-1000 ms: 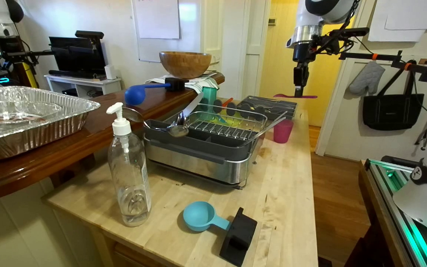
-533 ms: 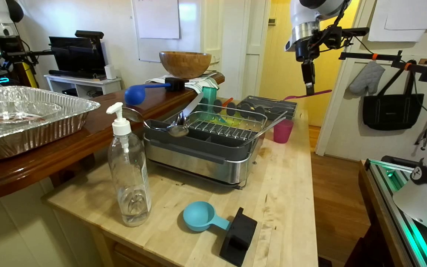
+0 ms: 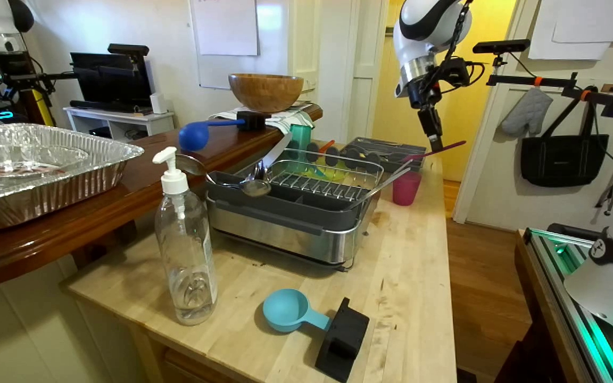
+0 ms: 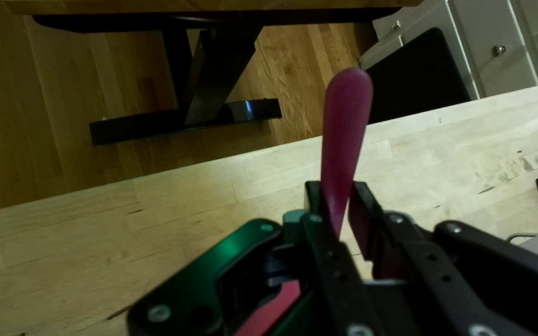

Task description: Put the spatula inside the cup

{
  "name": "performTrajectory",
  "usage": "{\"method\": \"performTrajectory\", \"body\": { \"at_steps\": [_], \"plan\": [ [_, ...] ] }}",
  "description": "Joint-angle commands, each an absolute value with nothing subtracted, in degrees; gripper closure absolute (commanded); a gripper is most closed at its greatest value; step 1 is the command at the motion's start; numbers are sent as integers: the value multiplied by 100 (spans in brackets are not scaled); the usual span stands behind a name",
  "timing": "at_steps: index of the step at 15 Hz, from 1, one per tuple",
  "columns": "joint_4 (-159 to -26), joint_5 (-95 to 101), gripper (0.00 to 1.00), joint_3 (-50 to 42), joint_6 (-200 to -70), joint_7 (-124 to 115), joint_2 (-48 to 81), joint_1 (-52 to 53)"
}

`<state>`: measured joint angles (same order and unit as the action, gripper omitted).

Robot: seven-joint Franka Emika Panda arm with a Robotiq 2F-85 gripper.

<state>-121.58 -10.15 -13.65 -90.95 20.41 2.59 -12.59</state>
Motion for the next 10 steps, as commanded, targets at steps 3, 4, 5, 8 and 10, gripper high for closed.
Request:
{"method": "performTrajectory", "body": {
  "at_steps": [3,4,5,8,10],
  "plan": [
    [-11419,-1167,95,-1326,-8535,2078,1157,-1417],
    [-11325,-1174,95,-1316,-8455,2060,1273,-1443],
    [-11235,-1181,95,-1307,-8397,2040,1368,-1467],
    [-11004,-1217,95,-1277,-8271,2020,1645,-1536],
    [-10847,-1256,95,-1250,-8173,1998,1831,-1584]
  ]
}}
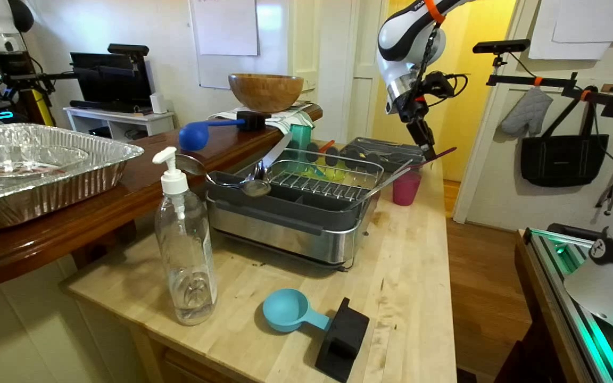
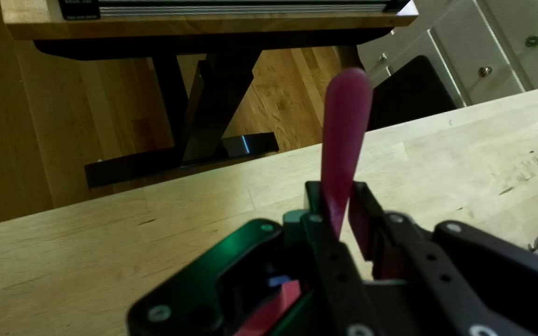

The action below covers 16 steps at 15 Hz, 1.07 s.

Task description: Put the spatula inside the cup

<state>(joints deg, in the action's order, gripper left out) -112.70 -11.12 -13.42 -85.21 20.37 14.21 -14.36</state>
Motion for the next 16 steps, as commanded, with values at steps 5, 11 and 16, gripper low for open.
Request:
{"method": "performTrajectory", "body": {
  "at_steps": [5,11,16],
  "plan": [
    [-10593,-1217,95,-1186,-7961,1950,2124,-1638],
    [-10361,-1150,95,-1158,-7879,1890,2426,-1698],
    [-10281,-1108,95,-1136,-7930,1802,2579,-1721]
  ]
}}
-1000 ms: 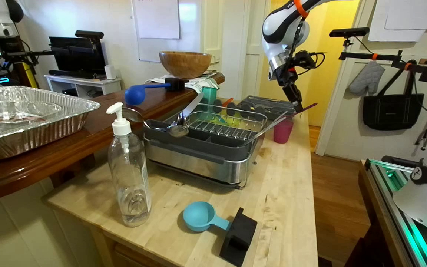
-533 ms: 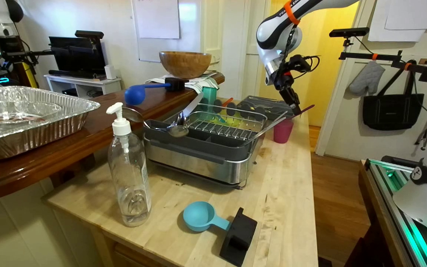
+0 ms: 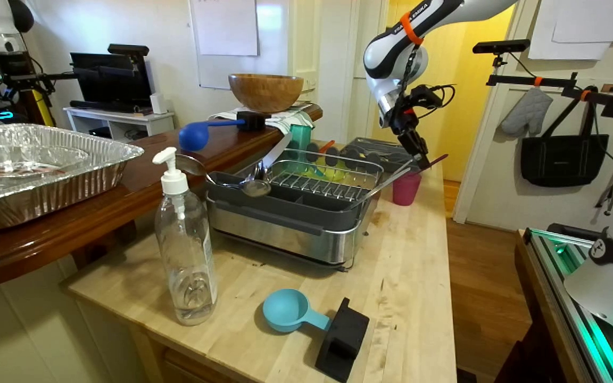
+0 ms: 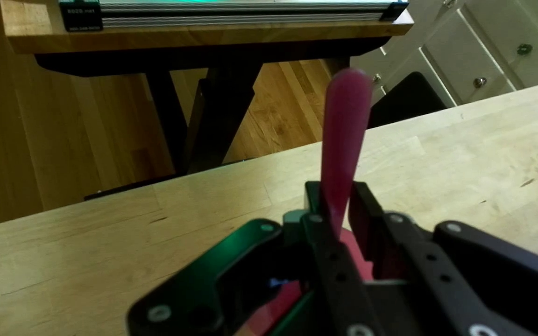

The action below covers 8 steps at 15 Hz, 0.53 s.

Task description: Put the spatula inside the cup

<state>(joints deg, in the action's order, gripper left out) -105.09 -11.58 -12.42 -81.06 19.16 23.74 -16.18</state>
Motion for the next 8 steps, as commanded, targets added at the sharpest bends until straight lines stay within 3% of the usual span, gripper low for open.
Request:
{"method": "performTrajectory", "body": {
  "at_steps": [1,3,5,8],
  "plan": [
    [-10268,-1107,95,-1128,-7933,1790,2603,-1723],
    [-10247,-1110,87,-1116,-7931,1769,2640,-1721],
    [-10224,-1111,55,-1101,-7937,1719,2669,-1711],
    [-10178,-1108,34,-1078,-7920,1672,2694,-1707]
  ]
}}
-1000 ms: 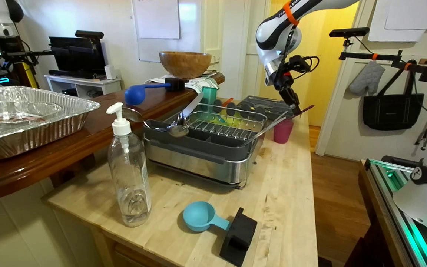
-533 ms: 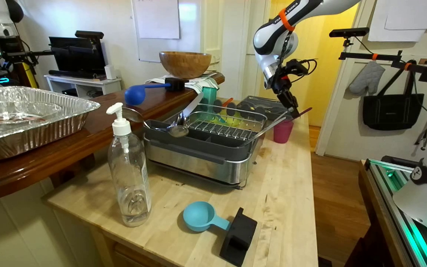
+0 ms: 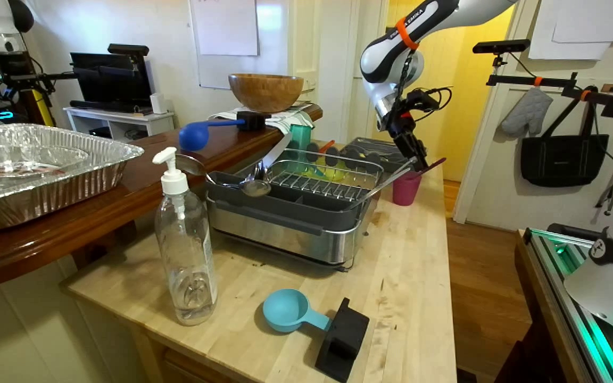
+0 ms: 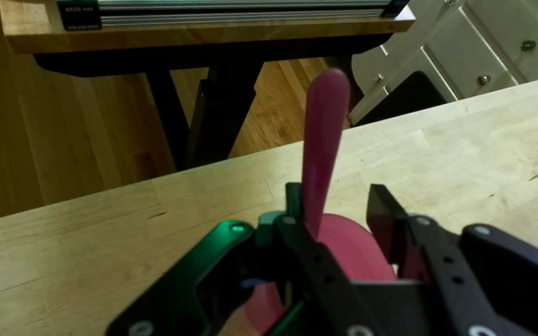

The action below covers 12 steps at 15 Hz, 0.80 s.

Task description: Put the spatula inside the cup

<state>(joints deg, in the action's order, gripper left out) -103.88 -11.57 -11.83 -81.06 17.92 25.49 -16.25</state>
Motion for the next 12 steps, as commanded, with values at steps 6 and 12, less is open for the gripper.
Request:
{"method": "performTrajectory", "body": {
  "at_steps": [6,12],
  "plan": [
    [-10123,-1108,0,-1053,-7912,1600,2709,-1700],
    [-10391,-936,0,-1055,-8303,1621,2304,-1610]
  ]
}}
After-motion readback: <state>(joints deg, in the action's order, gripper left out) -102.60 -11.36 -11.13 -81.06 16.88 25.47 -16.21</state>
